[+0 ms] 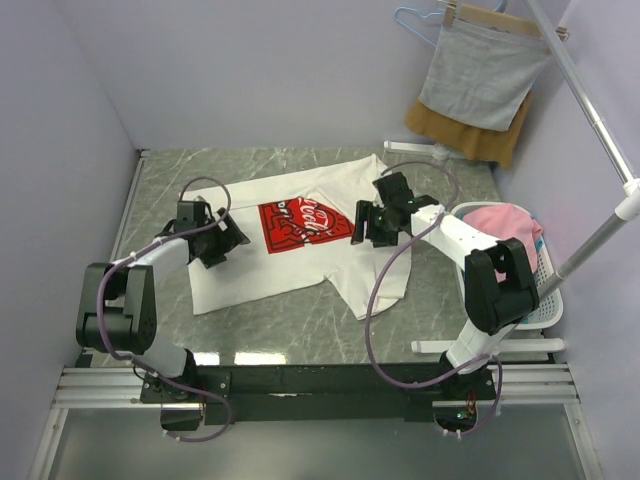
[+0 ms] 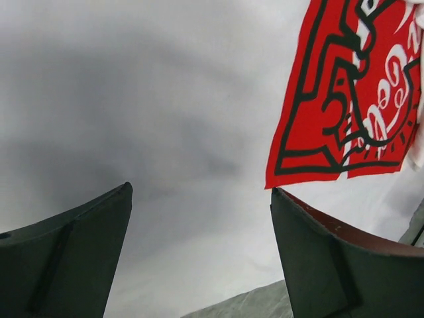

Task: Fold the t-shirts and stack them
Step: Fold the flattened tshirt in 1/3 of the way

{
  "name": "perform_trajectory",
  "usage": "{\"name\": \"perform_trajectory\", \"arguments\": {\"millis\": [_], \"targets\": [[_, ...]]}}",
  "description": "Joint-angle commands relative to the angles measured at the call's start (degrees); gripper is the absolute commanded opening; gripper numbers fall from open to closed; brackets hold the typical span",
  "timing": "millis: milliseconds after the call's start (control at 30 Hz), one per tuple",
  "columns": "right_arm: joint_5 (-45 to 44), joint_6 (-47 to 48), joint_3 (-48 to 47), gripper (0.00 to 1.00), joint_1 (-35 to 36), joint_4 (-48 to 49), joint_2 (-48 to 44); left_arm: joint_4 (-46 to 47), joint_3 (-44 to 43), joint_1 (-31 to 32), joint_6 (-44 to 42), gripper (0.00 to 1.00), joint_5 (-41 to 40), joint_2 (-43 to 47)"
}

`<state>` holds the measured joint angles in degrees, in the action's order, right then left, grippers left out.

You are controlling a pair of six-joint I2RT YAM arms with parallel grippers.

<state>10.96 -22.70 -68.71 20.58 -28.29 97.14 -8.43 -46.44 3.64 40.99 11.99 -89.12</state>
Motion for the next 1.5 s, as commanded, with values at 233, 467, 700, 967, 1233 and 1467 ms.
{"name": "perform_trajectory", "arguments": {"millis": [233,467,700,967,1233,1467], "targets": [[-3.6,-1.4,5.8,0.69,2.5,-1.8,2.6,-11.5,3.3,0.3,-0.8,0.89,-8.7,0.6],[0.9,-4.1,14.5,0.69,8.2,-1.2,1.3,-19.8,0.2,-0.1,1.2,0.93,-14.8,2.2],[1.1,-8.1,20.5,0.68,17.7,-1.8,-4.8,-20.3,-1.9,-5.7,-0.7,0.97,-15.6,4.1],[-16.3,-11.6,17.2,0.76,16.3,-8.2,-23.7,-18.2,-7.7,-6.5,-4.4,0.99,-11.6,7.5],[-11.1,-18.2,27.5,0.74,14.7,-8.4,-32.2,-16.9,-5.0,-4.1,-6.5,0.99,-0.9,16.4],[-10.3,-24.1,35.1,0.72,14.6,-11.7,-41.1,-15.6,-1.3,6.4,-5.0,1.00,3.8,20.7]]}}
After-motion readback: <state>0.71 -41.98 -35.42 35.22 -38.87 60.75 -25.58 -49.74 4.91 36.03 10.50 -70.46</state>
